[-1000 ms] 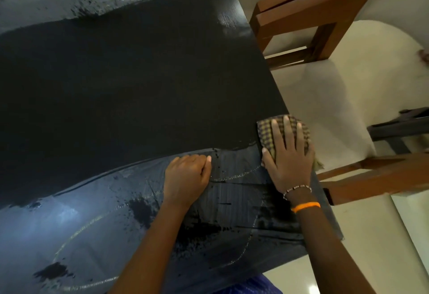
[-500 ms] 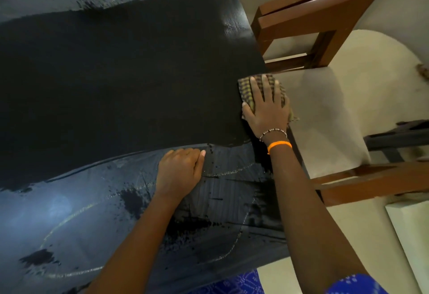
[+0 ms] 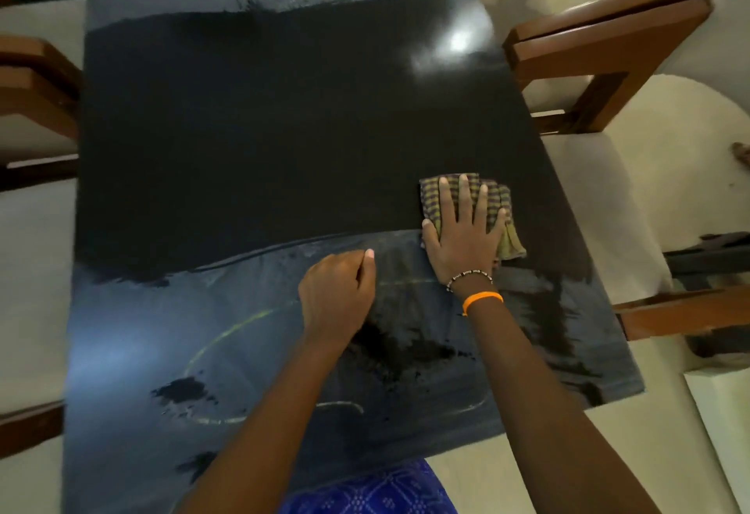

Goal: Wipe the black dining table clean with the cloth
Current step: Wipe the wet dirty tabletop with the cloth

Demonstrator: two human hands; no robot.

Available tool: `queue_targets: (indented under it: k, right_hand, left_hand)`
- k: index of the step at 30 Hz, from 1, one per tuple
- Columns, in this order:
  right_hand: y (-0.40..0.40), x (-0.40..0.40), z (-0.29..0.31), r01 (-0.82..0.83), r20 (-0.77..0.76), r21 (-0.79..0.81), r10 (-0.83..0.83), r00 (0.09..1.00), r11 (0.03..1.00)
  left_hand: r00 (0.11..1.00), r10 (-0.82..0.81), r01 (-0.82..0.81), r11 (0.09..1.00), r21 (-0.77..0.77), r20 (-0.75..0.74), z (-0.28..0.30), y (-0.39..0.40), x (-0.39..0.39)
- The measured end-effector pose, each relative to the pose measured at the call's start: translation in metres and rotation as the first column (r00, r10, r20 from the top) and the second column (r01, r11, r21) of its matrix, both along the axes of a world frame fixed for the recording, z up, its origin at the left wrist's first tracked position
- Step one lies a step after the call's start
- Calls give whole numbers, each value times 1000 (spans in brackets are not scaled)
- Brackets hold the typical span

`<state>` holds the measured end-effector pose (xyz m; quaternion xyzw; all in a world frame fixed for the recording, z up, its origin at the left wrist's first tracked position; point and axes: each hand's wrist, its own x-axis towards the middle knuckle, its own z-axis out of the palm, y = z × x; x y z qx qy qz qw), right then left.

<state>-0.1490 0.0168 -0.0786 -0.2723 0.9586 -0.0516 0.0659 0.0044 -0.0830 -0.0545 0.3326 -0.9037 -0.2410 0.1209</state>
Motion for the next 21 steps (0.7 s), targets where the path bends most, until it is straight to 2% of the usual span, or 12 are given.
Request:
queue_targets:
  k: [6,11,13,16,19,21]
  right_hand:
    - [-100,86,-2,-188,24,-13,189,982,982]
    - [-184,177,-4,-411,13,-48,412,911,910]
    - [-214,217,-3,-513,25,-63,515,857,856]
    - [-241,255,-5,-684,27,-64,686,727,727]
    - [-260,246,-6,-804,-43,-10,803,595,595]
    - [-277,230,-6,-815,-63,5,813,578,580]
  left_hand:
    - [965,236,-232,971,-47,116,-6,-68,115]
    - [904,423,-417,904,-90,65,-8,-107,179]
    - [863,502,-498,864,-71,58,-10,-118,203]
    - [795,596,-597,802,-32,116,-14,-129,239]
    - [754,637,-644,765,-7,160,-16,-133,268]
    - [746,634,-647,763,-4,204,-19,-128,276]
